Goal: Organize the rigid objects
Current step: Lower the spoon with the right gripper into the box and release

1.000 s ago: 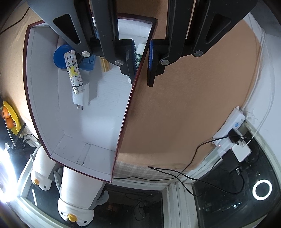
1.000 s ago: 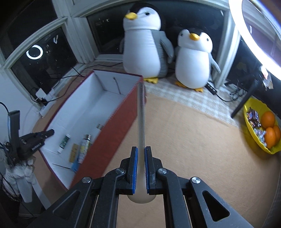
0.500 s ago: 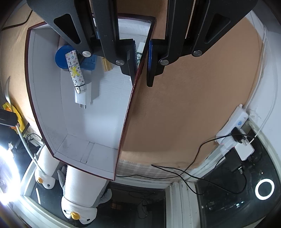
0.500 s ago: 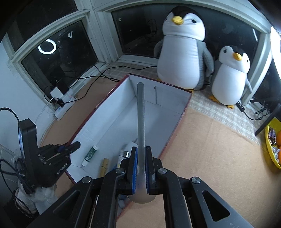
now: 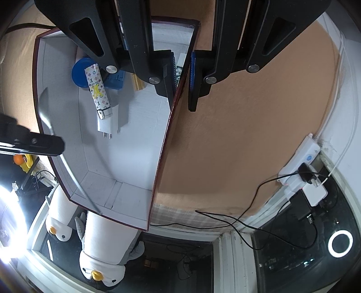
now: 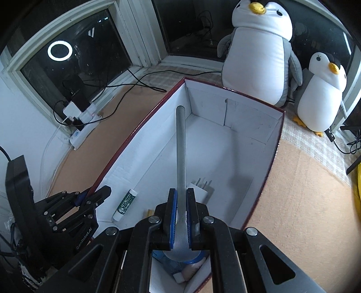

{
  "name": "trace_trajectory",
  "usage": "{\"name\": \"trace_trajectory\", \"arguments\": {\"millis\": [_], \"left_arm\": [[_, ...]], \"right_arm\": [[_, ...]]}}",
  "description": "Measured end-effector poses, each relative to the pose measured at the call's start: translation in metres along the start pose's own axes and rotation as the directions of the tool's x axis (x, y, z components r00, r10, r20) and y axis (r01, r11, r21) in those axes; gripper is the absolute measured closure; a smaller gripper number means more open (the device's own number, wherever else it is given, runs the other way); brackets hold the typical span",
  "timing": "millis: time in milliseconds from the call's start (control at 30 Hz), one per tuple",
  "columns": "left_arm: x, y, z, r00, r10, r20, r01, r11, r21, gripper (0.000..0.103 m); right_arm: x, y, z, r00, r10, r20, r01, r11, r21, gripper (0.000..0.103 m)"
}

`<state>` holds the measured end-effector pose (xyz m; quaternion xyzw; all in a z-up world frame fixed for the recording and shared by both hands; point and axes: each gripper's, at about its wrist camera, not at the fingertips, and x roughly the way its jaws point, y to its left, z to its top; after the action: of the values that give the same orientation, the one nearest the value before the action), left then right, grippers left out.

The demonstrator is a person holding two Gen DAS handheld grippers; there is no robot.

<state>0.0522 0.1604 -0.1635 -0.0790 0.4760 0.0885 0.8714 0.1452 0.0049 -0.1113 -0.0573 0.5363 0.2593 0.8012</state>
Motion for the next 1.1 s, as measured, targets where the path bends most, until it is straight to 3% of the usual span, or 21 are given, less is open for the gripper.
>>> {"name": "trace_trajectory", "arguments": {"millis": [600,700,767,1100], "left_arm": [[0.000,0.000,0.001,1.000,0.008,-0.003,-0.008,1.000,-0.001,0.095],[0.000,-0.001,0.000,1.000,0.013,-0.003,-0.013,1.000,-0.001,0.095],[0.000,-0.001,0.000,1.000,0.015,-0.003,-0.015,1.000,-0.001,0.095],[0.000,-0.002,0.000,1.000,0.021,-0.006,-0.021,1.000,0.002,0.095]], "right_arm": [[0.036,-0.003,-0.003,0.998,-0.028,-0.055,0.027,1.000,-0.007,0.096],[0.036,-0.004,-0.004,0.998,-0.027,-0.051,0.027,1.000,-0.011,0.083],[0.035,-0.003,-0.004,0.999,-0.030,-0.045,0.029,0.999,-0.015,0.069],[0.030,-0.002,-0.007,0.999,-0.029,-0.034,0.028,0.999,-0.032,0.057]]}}
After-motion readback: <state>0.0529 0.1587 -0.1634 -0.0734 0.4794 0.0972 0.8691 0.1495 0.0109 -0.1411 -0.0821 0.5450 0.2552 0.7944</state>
